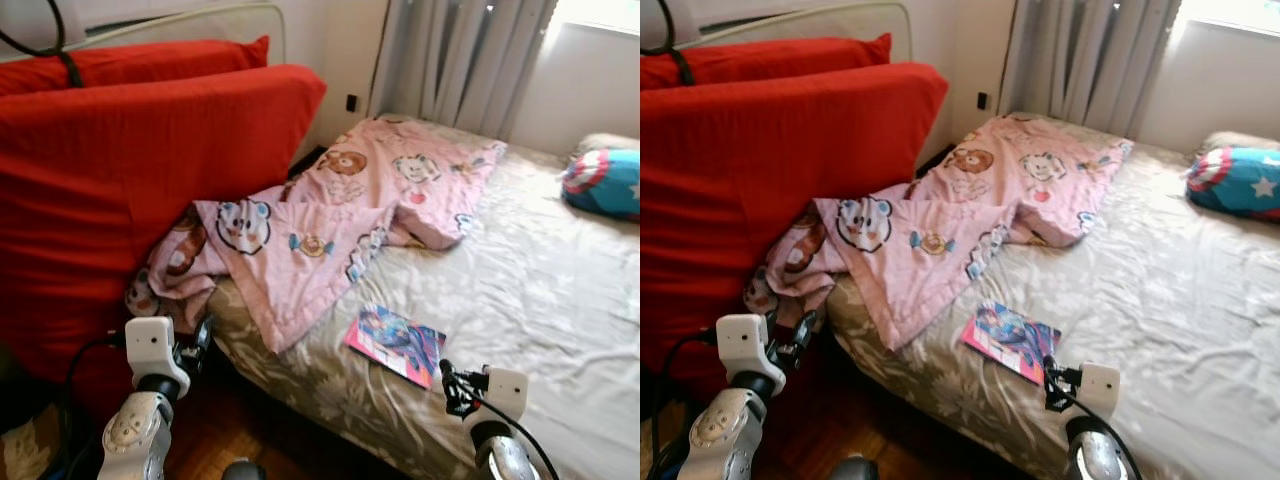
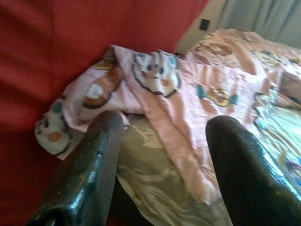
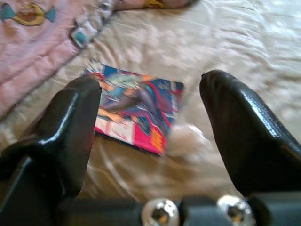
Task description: Clean up the room
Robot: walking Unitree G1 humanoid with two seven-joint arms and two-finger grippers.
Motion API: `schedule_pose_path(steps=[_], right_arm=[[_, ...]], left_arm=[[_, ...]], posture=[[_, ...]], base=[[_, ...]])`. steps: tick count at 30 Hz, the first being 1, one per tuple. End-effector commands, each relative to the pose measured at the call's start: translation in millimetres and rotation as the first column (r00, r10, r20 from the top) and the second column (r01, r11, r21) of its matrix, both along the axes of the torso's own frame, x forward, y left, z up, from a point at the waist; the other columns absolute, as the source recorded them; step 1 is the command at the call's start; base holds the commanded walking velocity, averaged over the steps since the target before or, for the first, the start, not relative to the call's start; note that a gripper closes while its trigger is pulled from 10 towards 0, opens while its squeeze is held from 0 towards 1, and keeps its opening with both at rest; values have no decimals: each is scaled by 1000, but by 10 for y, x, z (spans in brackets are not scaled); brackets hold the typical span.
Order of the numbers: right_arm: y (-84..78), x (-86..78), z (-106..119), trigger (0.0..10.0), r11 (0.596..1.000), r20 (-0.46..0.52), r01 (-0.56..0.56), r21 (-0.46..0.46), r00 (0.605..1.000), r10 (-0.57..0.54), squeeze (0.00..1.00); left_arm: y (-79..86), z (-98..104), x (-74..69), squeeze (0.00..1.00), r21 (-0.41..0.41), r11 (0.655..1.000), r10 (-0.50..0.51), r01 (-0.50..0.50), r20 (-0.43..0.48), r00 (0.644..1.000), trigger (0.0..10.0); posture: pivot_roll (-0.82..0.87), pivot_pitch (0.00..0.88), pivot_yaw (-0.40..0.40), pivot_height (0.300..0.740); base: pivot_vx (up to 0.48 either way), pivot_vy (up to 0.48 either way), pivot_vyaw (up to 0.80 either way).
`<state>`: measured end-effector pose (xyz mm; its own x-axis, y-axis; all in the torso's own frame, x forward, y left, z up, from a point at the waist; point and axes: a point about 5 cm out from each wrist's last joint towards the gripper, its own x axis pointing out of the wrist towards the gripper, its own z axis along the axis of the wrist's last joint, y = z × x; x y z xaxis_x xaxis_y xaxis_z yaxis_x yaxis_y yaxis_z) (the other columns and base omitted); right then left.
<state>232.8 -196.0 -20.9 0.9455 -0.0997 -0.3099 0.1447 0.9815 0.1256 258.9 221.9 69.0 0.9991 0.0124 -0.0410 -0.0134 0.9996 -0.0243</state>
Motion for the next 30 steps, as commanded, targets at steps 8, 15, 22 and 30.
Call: schedule_pose_path(steps=[8, 15, 22, 30], right_arm=[[36, 69, 41, 10000, 1000, 16, 0, 15, 1000, 0, 0], [-17, 68, 12, 10000, 998, -16, 65, 27, 998, -65, 0], [-66, 52, -18, 10000, 995, -43, 93, 26, 995, -92, 0], [-40, 40, -42, 10000, 994, -56, 100, 37, 994, -98, 0]], left_arm=[[15, 16, -5, 0, 10, 1000, -3, 3, -3, 1000, 10000], [14, 26, -7, 0, 7, 1000, -8, 8, 7, 1000, 10000], [10, 27, -16, 0, 6, 1000, -12, 12, 5, 1000, 10000], [10, 23, -16, 0, 4, 1000, -15, 15, 3, 1000, 10000]], posture=[[30, 0, -69, 657], [31, 1, -67, 657], [35, 4, -66, 657], [36, 8, -67, 657]], base=[[480, 0, 127], [262, 0, 0], [0, 0, -687], [0, 0, -663]])
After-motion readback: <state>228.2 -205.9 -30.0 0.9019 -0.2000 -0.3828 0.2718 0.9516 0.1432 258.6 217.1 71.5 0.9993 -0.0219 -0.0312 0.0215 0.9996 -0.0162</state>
